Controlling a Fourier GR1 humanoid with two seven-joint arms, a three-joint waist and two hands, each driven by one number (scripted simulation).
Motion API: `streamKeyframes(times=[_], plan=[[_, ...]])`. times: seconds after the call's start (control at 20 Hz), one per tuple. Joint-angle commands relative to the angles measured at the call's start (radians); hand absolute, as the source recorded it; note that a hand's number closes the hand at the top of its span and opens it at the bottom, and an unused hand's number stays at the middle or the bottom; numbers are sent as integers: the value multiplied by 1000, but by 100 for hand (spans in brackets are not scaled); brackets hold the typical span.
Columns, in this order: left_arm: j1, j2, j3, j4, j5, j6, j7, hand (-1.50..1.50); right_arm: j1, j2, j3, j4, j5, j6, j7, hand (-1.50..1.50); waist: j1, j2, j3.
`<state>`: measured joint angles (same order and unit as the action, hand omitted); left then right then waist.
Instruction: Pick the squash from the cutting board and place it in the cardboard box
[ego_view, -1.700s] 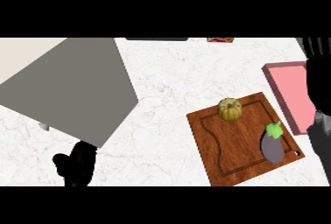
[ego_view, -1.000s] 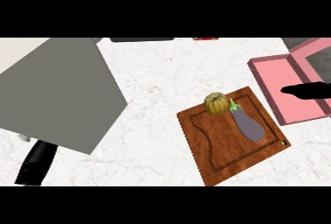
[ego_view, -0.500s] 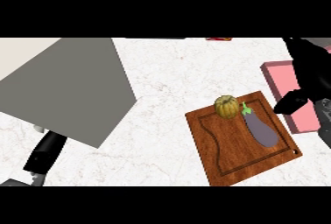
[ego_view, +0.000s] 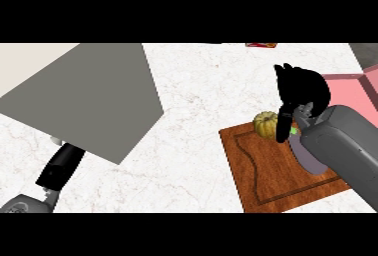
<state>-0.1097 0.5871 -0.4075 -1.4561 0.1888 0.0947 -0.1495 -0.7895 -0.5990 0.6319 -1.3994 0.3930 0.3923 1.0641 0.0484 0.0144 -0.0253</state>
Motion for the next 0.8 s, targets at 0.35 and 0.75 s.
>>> streamKeyframes(times=[0.35,0.75], plan=[[-111,-19,36,-46,2,-5,-41,0,-178,264,30,346,-64,157,330,-150,-1,-13,20],[-121,-18,59,-26,30,-15,-20,0,-277,400,28,564,-44,138,367,-150,-27,-15,22]])
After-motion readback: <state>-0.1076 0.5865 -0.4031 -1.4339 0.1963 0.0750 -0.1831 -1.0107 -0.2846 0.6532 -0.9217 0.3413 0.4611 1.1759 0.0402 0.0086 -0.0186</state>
